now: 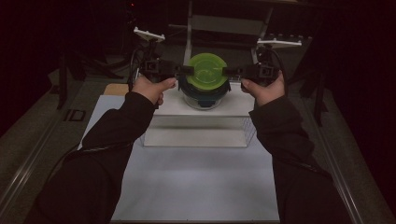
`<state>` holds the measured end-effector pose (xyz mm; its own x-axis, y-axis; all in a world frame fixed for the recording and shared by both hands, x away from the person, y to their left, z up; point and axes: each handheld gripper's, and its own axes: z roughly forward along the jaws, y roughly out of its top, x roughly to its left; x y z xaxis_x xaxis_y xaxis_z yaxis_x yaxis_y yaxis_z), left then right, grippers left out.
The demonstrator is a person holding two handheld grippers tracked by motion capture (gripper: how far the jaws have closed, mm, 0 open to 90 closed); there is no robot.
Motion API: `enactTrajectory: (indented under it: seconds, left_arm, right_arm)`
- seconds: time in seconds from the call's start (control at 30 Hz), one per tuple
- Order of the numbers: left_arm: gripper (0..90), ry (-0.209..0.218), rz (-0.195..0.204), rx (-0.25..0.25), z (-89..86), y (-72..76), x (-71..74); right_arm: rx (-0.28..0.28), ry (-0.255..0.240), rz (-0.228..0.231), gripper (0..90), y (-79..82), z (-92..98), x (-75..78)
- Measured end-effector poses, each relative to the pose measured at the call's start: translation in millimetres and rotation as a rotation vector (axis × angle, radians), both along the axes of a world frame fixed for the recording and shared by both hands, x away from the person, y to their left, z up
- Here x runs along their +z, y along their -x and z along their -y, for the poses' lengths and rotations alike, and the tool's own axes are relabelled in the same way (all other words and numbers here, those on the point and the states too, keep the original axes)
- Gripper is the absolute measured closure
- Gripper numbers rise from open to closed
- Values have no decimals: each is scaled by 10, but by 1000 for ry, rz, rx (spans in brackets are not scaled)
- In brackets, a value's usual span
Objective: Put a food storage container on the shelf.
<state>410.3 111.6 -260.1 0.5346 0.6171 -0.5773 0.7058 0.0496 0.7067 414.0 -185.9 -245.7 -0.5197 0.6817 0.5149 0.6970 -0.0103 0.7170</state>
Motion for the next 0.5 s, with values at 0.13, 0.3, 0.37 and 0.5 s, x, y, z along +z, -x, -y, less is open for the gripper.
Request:
enactTrajectory:
  seconds: [0.13, 0.3, 0.37, 0.5]
  left_arm:
    - [704, -8, 17, 4, 6, -56, -2]
    - [656, -29, 59, 16, 26, -120, -13]
    - [615, -48, 76, 29, 27, -133, -21]
    - [550, -55, 87, 44, 25, -154, -39]
  right_arm:
    - [-20, 25, 6, 737, -42, -33, 10]
    - [-41, 48, 15, 707, -96, -61, -9]
    - [-51, 58, 17, 700, -111, -74, -18]
    - [-48, 40, 2, 675, -146, -68, -27]
